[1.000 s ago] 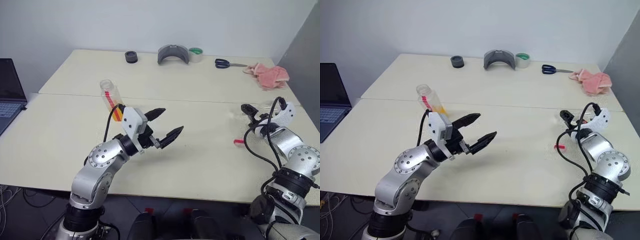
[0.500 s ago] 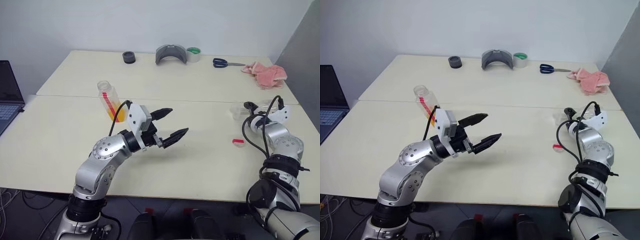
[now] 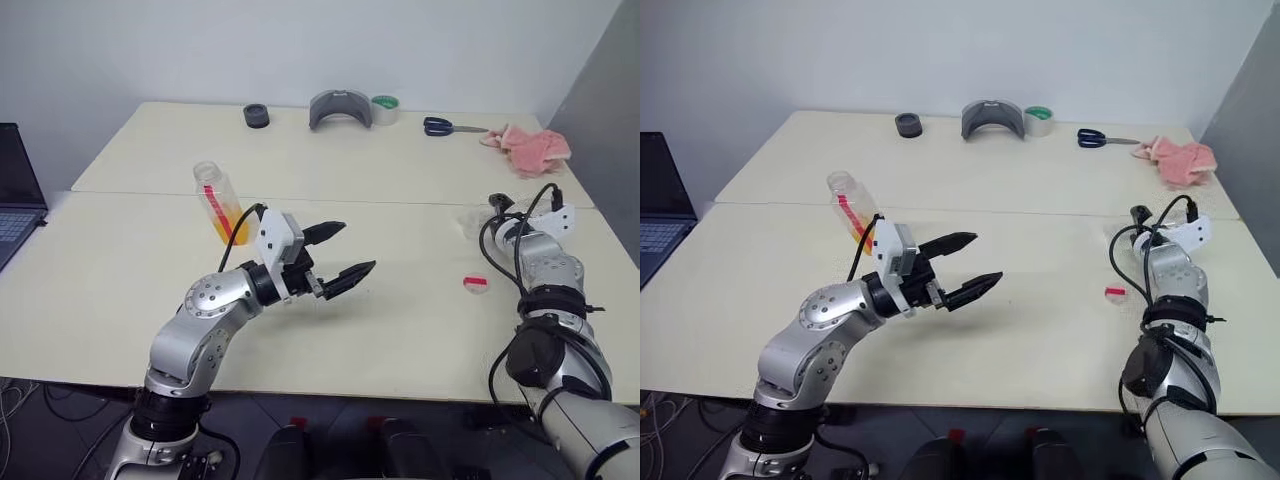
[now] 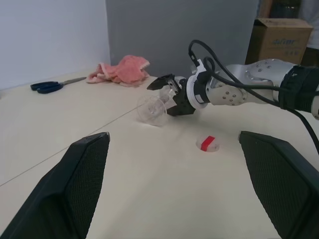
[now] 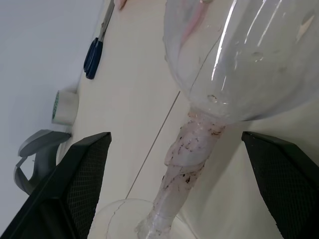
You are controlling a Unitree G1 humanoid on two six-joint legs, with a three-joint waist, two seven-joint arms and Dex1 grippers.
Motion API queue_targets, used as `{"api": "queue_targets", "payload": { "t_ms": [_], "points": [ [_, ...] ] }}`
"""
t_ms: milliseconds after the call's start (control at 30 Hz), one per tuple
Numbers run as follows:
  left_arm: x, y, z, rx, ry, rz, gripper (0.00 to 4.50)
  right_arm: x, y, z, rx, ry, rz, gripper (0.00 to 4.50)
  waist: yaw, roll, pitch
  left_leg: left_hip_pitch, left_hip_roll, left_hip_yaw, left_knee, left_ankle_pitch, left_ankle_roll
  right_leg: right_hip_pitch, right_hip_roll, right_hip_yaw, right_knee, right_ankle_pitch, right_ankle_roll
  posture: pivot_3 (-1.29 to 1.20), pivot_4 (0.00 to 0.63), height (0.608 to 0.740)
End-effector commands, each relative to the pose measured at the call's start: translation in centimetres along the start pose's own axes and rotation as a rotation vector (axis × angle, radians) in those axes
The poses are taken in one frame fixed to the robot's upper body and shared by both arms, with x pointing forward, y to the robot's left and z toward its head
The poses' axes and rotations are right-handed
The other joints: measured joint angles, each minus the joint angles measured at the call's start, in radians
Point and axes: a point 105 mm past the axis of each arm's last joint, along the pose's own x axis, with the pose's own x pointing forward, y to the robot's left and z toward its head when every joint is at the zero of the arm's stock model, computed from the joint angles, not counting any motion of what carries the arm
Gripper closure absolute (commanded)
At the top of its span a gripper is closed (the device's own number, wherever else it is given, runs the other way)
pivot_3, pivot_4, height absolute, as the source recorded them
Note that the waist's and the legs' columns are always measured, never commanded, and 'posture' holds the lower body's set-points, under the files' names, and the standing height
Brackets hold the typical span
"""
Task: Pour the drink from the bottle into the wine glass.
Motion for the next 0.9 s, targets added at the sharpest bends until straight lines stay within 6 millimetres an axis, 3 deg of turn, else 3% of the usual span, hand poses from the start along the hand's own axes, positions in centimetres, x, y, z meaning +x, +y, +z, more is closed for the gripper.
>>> {"api": "queue_targets", "payload": {
  "t_ms": [33,133,233,533,633,700,833,900],
  "points": [
    [0.2,-0.1,0.8,0.038,-0.018,-0.019,0.01,0.3,-1.4,-1.3,0.027,0.03,-0.05,0.0,-0.002,-0.001,0.0,0.001,0.0,0.0,0.0,0.0,0.0,0.001,0.0,0.0,0.0,0.0,0.0,0.0,0.15,0.74],
    [0.3,0.1,1.0,0.04,-0.02,-0.017,0.01,0.5,-1.6,-1.7,0.033,0.042,-0.06,0.0,-0.006,-0.001,0.0,0.004,0.0,0.0,0.0,0.0,0.0,0.004,0.001,0.0,-0.001,0.0,0.0,0.0,0.15,0.74],
    [0.2,0.0,1.0,0.042,-0.019,-0.018,0.0,0.6,-1.7,-1.9,0.038,0.048,-0.064,0.59,-0.013,-0.001,0.0,0.007,0.0,0.0,0.0,0.0,0.0,0.008,0.002,0.0,-0.002,0.0,0.0,0.0,0.15,0.74],
    [0.1,-0.1,1.0,0.046,-0.016,-0.016,0.0,0.8,-1.0,-2.0,0.058,0.059,-0.035,3.75,-0.02,-0.001,0.0,0.008,0.0,-0.001,-0.001,0.0,0.0,0.008,0.004,0.0,-0.002,0.0,0.0,0.0,0.15,0.74],
    [0.0,-0.2,0.9,0.044,-0.014,-0.018,0.0,0.9,-0.7,-2.1,0.031,0.065,-0.014,4.28,-0.019,-0.001,0.0,0.008,0.0,-0.001,-0.001,0.0,0.0,0.009,0.004,0.0,-0.002,0.0,0.0,0.0,0.15,0.74],
    [-0.1,-0.3,0.9,0.043,-0.012,-0.017,0.0,0.9,0.4,-1.6,-0.064,0.031,0.034,4.29,-0.019,-0.001,0.0,0.007,0.001,-0.001,-0.001,0.0,0.0,0.009,0.004,0.0,-0.002,0.0,0.0,0.0,0.15,0.74],
    [-1.0,-0.1,0.6,0.014,0.003,0.023,0.0,0.6,6.7,-2.3,-0.338,0.006,0.272,4.29,-0.021,0.0,0.001,0.007,0.001,-0.001,-0.002,0.0,0.001,0.008,0.004,0.002,-0.002,0.0,0.0,0.0,0.15,0.74],
    [-1.9,0.2,0.1,-0.017,0.018,0.084,0.0,-0.2,10.0,-4.1,-0.565,-0.013,0.417,4.29,-0.027,0.0,0.001,0.006,0.001,0.0,-0.002,0.0,0.0,0.006,0.004,0.003,-0.001,0.0,0.0,0.0,0.15,0.74]
  ]
}}
